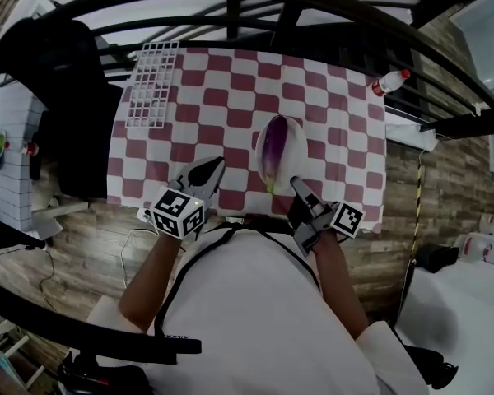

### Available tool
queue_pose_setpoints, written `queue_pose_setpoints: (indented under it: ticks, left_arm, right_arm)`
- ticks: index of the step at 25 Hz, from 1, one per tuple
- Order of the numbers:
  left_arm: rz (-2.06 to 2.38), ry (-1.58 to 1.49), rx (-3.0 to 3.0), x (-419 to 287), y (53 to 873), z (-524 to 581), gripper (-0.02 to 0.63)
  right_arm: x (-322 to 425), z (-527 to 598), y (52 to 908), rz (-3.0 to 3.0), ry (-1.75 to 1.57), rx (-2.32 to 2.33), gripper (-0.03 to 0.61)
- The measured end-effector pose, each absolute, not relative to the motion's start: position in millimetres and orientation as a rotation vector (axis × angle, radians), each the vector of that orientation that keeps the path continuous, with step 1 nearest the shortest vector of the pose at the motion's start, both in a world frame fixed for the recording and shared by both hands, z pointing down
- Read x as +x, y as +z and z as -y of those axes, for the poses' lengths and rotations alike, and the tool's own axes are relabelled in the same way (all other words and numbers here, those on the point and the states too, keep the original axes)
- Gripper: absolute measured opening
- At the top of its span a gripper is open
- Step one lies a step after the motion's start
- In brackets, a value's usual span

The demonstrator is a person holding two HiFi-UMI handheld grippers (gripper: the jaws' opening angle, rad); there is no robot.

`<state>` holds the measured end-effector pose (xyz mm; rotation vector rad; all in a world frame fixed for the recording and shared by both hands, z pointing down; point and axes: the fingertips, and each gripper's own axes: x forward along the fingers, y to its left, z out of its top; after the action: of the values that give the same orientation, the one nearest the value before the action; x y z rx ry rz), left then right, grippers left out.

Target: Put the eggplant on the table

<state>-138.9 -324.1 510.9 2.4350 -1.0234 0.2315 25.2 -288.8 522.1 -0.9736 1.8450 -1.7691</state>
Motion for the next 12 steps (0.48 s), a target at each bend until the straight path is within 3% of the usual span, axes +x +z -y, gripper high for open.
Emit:
queue_pose_setpoints:
  ticks: [12]
  left_arm:
    - [1.082, 0.221, 2.361, -149, 525, 318, 0.006]
  right_arm:
    - [9, 309, 551, -1.940, -1.855, -0.917, 0.023]
